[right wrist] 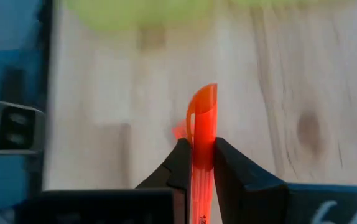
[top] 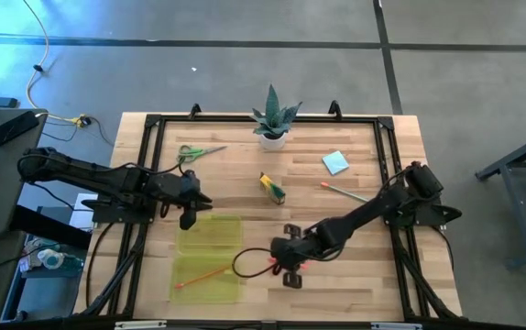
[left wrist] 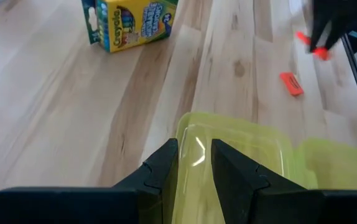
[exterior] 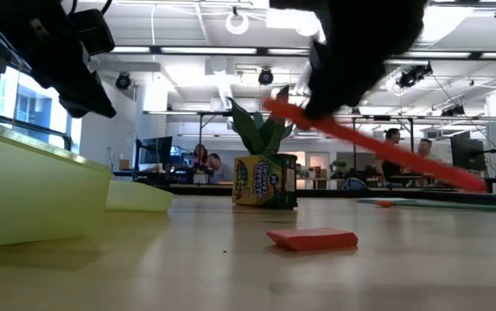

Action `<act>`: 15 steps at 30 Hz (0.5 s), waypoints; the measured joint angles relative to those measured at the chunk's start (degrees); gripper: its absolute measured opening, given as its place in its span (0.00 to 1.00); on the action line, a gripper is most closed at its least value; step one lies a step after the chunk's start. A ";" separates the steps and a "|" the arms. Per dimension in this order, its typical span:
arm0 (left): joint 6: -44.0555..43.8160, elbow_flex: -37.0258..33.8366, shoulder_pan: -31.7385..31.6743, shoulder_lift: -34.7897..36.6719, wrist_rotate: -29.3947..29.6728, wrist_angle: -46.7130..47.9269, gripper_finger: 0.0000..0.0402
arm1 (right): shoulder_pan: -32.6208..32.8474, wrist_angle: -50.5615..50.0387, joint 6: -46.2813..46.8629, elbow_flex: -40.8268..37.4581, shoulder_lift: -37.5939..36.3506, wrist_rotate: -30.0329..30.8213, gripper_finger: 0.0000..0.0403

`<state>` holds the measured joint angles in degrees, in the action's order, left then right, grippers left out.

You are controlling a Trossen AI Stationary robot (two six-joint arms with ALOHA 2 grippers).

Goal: Pack school essentials
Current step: Put the orange pen into the yellow supply box

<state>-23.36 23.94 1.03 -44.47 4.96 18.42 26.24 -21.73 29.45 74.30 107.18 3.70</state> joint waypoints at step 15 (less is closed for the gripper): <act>-1.98 0.00 4.25 0.00 0.18 3.58 0.21 | -2.48 18.65 -10.33 7.83 -0.05 5.16 0.06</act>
<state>-25.34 23.94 5.29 -44.47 5.15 22.01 23.76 -3.08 19.12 82.13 107.13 8.86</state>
